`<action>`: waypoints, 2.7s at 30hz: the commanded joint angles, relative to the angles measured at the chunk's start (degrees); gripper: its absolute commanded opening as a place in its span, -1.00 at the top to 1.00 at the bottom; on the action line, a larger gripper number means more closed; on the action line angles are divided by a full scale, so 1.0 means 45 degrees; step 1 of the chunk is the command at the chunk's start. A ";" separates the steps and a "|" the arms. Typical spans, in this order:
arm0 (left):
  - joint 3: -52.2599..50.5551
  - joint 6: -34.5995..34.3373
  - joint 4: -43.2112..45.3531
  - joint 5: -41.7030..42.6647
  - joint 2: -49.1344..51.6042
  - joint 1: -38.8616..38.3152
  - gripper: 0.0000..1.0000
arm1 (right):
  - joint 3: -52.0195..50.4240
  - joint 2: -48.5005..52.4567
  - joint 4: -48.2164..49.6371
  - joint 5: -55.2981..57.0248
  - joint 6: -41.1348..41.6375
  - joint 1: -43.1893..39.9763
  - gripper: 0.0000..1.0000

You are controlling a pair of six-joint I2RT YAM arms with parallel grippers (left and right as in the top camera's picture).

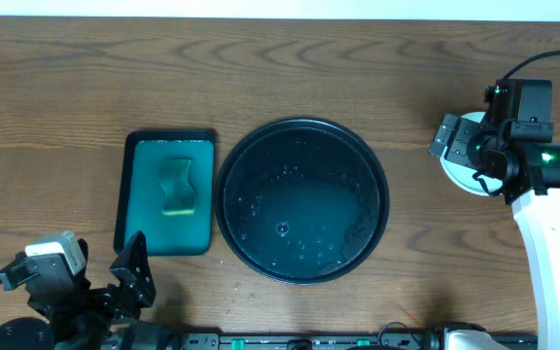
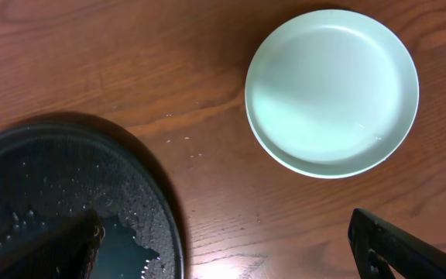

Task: Clean dirty plates on tray and stack at the side

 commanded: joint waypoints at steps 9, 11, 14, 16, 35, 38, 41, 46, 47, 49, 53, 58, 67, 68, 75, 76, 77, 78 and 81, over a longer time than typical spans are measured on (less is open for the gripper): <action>-0.0049 -0.0340 0.0418 -0.0131 0.0034 -0.0063 -0.64 | 0.0034 -0.0044 -0.0010 0.0170 -0.0141 0.0107 -0.98; -0.0058 -0.0719 0.0651 -0.0559 0.0034 -0.0063 -0.63 | 0.0034 -0.0044 -0.0010 0.0170 -0.0136 0.0107 -0.98; -0.0316 -0.1132 0.1462 -0.1234 -0.0073 -0.0005 -0.63 | 0.0034 -0.0044 -0.0010 0.0165 -0.0136 0.0107 -0.99; -0.0704 -0.1127 0.2390 -0.1418 -0.0330 0.0117 -0.63 | 0.0034 -0.0044 -0.0010 0.0170 -0.0136 0.0107 -0.99; -1.1142 -0.3478 1.2021 -0.1413 -0.5416 0.2021 -0.63 | 0.0034 -0.0044 -0.0010 0.0170 -0.0141 0.0107 -0.99; -1.2240 -0.3900 1.2949 -0.1413 -0.5401 0.2074 -0.63 | 0.0034 -0.0044 -0.0005 0.0170 -0.0141 0.0107 -0.98; -1.3085 -0.3895 1.3760 -0.1413 -0.5401 0.2074 -0.63 | 0.0034 -0.0044 -0.0010 0.0170 -0.0141 0.0107 -0.98; -1.4192 -0.3891 1.4673 -0.1413 -0.5401 0.2074 -0.63 | 0.0034 -0.0044 -0.0010 0.0170 -0.0136 0.0107 -0.99; -1.4372 -0.3891 1.4770 -0.1413 -0.5401 0.2074 -0.63 | 0.0034 -0.0044 -0.0010 0.0165 -0.0136 0.0107 -0.99; -1.4654 -0.3886 1.4892 -0.1413 -0.5401 0.2074 -0.63 | 0.0034 -0.0044 -0.0010 0.0170 -0.0141 0.0107 -0.99; -1.4984 -0.3696 1.4882 -0.1399 -0.5401 0.2069 -0.63 | 0.0034 -0.0044 -0.0010 0.0170 -0.0136 0.0107 -0.99; -1.5198 -0.2268 1.4882 -0.0753 -0.5401 0.2069 -0.63 | 0.0034 -0.0044 -0.0010 0.0170 -0.0136 0.0107 -0.99; -1.5208 0.0126 1.3260 0.0602 -0.5401 0.2069 -0.63 | 0.0034 -0.0044 -0.0010 0.0170 -0.0141 0.0107 -0.98; -1.5208 0.0131 1.2964 0.0607 -0.5396 0.2069 -0.64 | 0.0034 -0.0044 -0.0010 0.0170 -0.0136 0.0107 -0.99; -1.5208 0.0126 1.3002 0.0510 -0.5406 0.2074 -0.63 | 0.0034 -0.0044 -0.0010 0.0170 -0.0141 0.0107 -0.99; -1.5208 0.0073 1.3002 0.0510 -0.5406 0.2074 -0.63 | 0.0034 -0.0044 -0.0005 0.0170 -0.0141 0.0107 -0.99; -1.5208 -0.0185 1.3002 0.0500 -0.5406 0.2074 -0.63 | 0.0034 -0.0044 -0.0010 0.0170 -0.0136 0.0107 -0.99; -1.5208 -0.0641 1.3002 0.0418 -0.5406 0.2074 -0.63 | 0.0034 -0.0044 -0.0005 0.0170 -0.0141 0.0107 -0.99; -1.5208 -0.1802 1.3007 0.0126 -0.5406 0.2074 -0.63 | 0.0034 -0.0044 -0.0010 0.0170 -0.0141 0.0107 -0.98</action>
